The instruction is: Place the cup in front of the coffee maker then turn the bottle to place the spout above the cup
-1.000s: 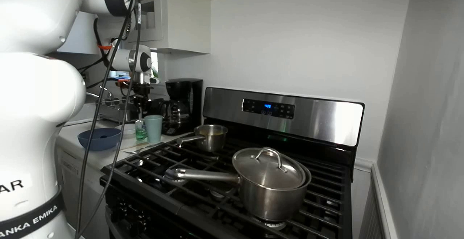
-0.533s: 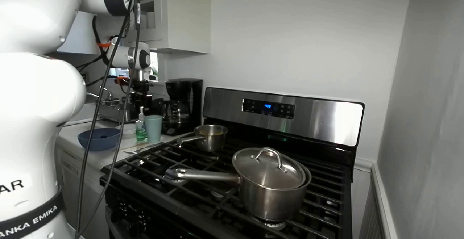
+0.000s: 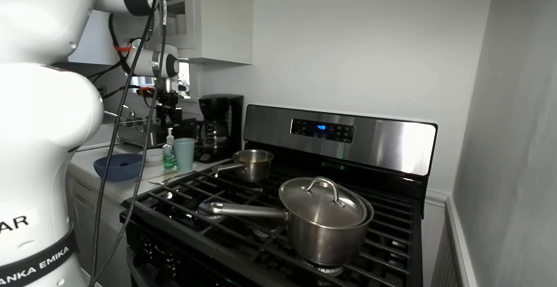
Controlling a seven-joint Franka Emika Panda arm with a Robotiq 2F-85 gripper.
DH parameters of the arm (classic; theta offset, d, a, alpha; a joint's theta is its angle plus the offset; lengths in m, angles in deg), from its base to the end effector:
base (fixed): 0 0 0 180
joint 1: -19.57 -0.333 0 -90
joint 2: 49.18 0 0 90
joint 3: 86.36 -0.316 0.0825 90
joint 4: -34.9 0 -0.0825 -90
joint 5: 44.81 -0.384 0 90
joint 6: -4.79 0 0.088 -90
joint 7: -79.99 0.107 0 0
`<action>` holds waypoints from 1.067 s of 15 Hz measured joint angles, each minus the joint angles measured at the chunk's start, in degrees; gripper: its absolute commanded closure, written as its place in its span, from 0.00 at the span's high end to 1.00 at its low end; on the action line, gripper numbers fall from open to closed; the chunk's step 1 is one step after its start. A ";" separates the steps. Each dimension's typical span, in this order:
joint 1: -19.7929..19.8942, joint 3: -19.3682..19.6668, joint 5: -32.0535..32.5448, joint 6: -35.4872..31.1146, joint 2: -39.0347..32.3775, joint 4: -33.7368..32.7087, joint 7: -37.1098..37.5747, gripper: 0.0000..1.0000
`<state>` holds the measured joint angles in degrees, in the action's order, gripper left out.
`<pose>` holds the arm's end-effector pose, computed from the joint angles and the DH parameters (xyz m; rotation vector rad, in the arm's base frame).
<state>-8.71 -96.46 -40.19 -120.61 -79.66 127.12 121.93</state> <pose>0.5542 0.4147 0.3273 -3.0880 0.0673 -0.0449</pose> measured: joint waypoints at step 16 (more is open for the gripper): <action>0.16 0.78 -0.20 0.00 0.34 0.03 4.54 0.07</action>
<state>-8.56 -95.69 -40.39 -120.61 -79.32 127.15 126.47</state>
